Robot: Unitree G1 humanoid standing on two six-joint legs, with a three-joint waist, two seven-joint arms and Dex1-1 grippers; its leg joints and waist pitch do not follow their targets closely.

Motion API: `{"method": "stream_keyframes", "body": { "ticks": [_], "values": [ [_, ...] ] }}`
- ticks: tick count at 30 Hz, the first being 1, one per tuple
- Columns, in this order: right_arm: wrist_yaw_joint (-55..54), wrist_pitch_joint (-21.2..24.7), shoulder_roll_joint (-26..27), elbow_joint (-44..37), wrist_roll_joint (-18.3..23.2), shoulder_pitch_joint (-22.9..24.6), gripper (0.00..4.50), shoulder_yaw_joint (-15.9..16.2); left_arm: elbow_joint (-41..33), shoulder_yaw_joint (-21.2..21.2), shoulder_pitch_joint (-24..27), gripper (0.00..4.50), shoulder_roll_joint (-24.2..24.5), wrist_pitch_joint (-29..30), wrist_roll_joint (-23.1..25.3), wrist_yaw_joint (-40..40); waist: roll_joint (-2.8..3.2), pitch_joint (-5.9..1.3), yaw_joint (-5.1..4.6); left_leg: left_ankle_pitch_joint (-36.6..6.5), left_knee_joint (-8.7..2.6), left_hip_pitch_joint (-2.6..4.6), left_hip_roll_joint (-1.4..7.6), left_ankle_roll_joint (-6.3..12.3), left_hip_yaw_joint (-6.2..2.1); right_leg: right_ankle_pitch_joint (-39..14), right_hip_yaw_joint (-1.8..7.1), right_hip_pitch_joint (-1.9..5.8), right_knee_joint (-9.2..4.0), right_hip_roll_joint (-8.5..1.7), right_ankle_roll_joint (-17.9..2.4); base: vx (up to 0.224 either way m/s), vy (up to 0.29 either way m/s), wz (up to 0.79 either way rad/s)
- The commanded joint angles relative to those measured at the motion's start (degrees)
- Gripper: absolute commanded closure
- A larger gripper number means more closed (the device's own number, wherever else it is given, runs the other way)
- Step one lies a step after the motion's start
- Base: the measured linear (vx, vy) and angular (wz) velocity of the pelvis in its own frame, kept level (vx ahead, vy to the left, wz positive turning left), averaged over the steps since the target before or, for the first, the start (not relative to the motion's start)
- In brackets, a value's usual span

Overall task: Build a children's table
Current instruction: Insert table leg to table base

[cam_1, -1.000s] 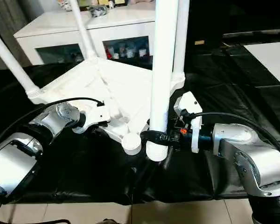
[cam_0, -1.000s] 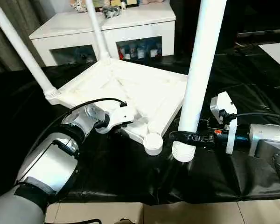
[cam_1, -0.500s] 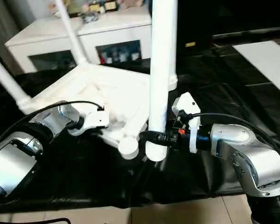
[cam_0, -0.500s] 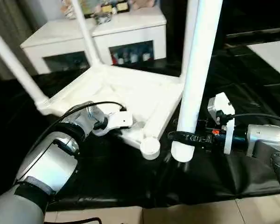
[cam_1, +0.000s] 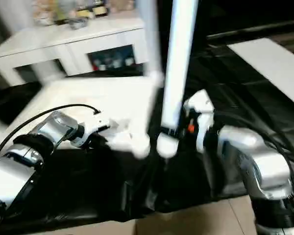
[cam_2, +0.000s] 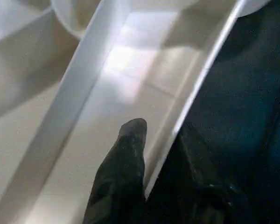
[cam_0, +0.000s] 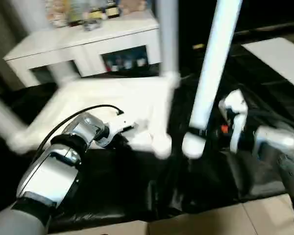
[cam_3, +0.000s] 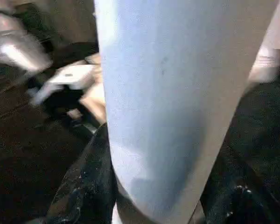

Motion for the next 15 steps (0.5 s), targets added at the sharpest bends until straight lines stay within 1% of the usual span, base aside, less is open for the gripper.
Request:
{"method": "stream_keyframes", "body": {
  "ticks": [1, 2, 3, 4, 5, 6, 7, 8, 9, 10, 11, 12, 13, 14, 15],
  "values": [
    [-3.1, -0.9, 1.9, 1.6, -1.0, -2.1, 2.66, -0.4, -3.0, 2.0, 4.0, 3.78, 1.6, 1.8, -1.9, 1.0, -2.89, -2.94, 0.84, -9.9, -4.14, 0.46, 4.07, 5.90, -2.82, -17.9, 2.57, 2.41, -5.36, -5.81, -9.7, 0.000, 0.000, 0.00],
    [-3.7, -0.9, 2.2, 2.0, -1.2, -2.2, 2.66, -0.5, -4.3, 2.0, 4.7, 3.82, 1.7, 1.0, -2.0, 0.9, -2.69, -2.95, 0.90, -10.0, -4.20, 0.49, 4.19, 5.83, -2.88, -17.6, 2.57, 2.40, -5.25, -5.85, -9.8, 0.000, 0.000, 0.00],
    [-4.8, -1.0, 2.8, 2.7, -1.6, -2.5, 2.66, -0.6, -6.9, 1.9, 6.0, 3.88, 1.9, -0.6, -2.1, 0.6, -2.72, -3.09, 1.05, -10.4, -4.24, 0.80, 4.48, 5.62, -2.92, -16.9, 2.70, 2.27, -5.14, -5.96, -10.0, 0.000, 0.000, 0.00],
    [-7.8, -0.7, 4.9, 4.4, -2.1, -3.0, 2.66, -1.1, -12.8, 1.8, 9.3, 3.98, 2.2, -4.7, -2.6, 0.8, -3.15, -3.00, 1.05, -10.4, -4.44, 0.77, 4.58, 5.68, -2.80, -16.1, 2.70, 2.08, -5.18, -5.79, -10.1, 0.000, 0.000, 0.00],
    [-8.4, -0.5, 5.4, 4.7, -2.1, -3.1, 2.66, -1.2, -14.0, 1.8, 10.0, 4.03, 2.2, -5.2, -2.7, 0.8, -2.68, -3.10, 1.22, -10.4, -4.58, 0.73, 4.94, 5.36, -3.10, -15.4, 2.81, 2.20, -4.82, -6.14, -10.3, 0.000, 0.000, 0.00],
    [-10.7, 0.0, 7.5, 6.1, -2.0, -3.6, 2.66, -1.8, -19.2, 1.8, 13.0, 4.10, 2.2, -7.0, -3.2, 0.8, -3.09, -3.35, 1.27, -9.9, -4.56, 0.89, 5.02, 5.20, -2.99, -13.9, 2.80, 2.16, -4.58, -6.13, -10.3, 0.000, 0.000, 0.00],
    [-11.3, 0.2, 8.1, 6.4, -2.0, -3.8, 2.66, -1.9, -20.6, 1.7, 13.8, 4.18, 2.2, -7.5, -3.3, 0.8, -2.88, -2.99, 1.09, -10.1, -4.82, 0.82, 5.04, 5.18, -2.78, -13.6, 2.82, 1.80, -4.69, -5.95, -10.5, 0.000, 0.000, 0.00],
    [-11.9, 0.3, 8.9, 6.9, -1.9, -4.0, 2.66, -1.9, -22.8, 1.1, 15.3, 4.31, 2.5, -10.3, -2.9, 0.3, -3.42, -3.19, 1.61, -10.1, -4.62, 1.11, 4.89, 4.77, -2.55, -13.3, 2.91, 1.84, -4.72, -5.92, -10.6, 0.000, 0.000, 0.00],
    [-12.0, 0.3, 9.2, 7.0, -2.0, -4.1, 2.66, -1.7, -23.9, 0.9, 16.0, 4.31, 2.5, -10.3, -3.1, -0.4, -3.03, -3.31, 1.95, -9.5, -4.61, 1.15, 5.04, 4.58, -2.66, -12.3, 2.99, 1.87, -4.48, -6.07, -10.8, 0.000, 0.000, 0.00],
    [-11.6, 0.2, 9.4, 7.1, -2.0, -4.2, 2.66, -1.0, -25.5, 0.7, 16.9, 4.34, 2.8, -9.4, -2.9, -0.3, -3.44, -3.20, 2.24, -8.4, -4.75, 1.06, 5.09, 4.72, -2.47, -10.1, 2.96, 1.80, -4.31, -5.83, -11.0, 0.000, 0.000, 0.00],
    [-11.0, 0.0, 9.4, 6.9, -2.1, -4.2, 2.66, -0.4, -26.4, 0.1, 17.5, 4.37, 3.3, -9.8, -2.4, -0.4, -3.63, -3.25, 2.53, -7.3, -4.83, 1.09, 5.15, 4.90, -2.44, -7.6, 2.93, 1.90, -4.05, -5.84, -11.3, 0.000, 0.000, 0.00],
    [-11.0, 0.0, 9.4, 6.9, -2.1, -4.2, 2.66, -0.4, -26.4, 0.1, 17.5, 4.44, 3.3, -9.8, -2.4, -0.4, -3.48, -3.37, 2.77, -6.8, -4.69, 1.20, 5.16, 4.85, -2.43, -6.4, 2.94, 1.92, -3.80, -5.96, -11.6, 0.000, 0.000, 0.00],
    [-9.7, -0.1, 9.6, 6.3, -1.7, -4.3, 2.66, 0.9, -29.8, -1.1, 19.4, 4.48, 4.8, -9.7, -1.5, -1.4, -3.60, -3.37, 3.12, -5.9, -4.61, 1.22, 5.14, 5.18, -2.29, -4.4, 2.98, 1.90, -3.62, -6.02, -11.9, 0.000, 0.000, 0.00],
    [-9.7, -0.1, 9.6, 6.3, -1.7, -4.3, 2.66, 0.9, -29.8, -1.1, 19.4, 4.50, 4.8, -9.7, -1.5, -1.4, -3.71, -3.31, 3.18, -5.0, -4.66, 0.93, 5.07, 5.58, -2.27, -2.7, 2.97, 2.07, -3.41, -6.08, -12.1, 0.000, 0.000, 0.00],
    [-8.6, -0.3, 9.6, 5.5, -1.4, -4.4, 2.66, 1.6, -31.3, -1.4, 20.3, 4.50, 5.6, -10.3, -1.2, -1.8, -3.76, -3.40, 3.34, -5.1, -4.58, 1.08, 5.12, 5.55, -2.22, -2.2, 3.01, 2.05, -3.40, -6.20, -12.2, 0.000, 0.000, 0.00]
  ]
}}
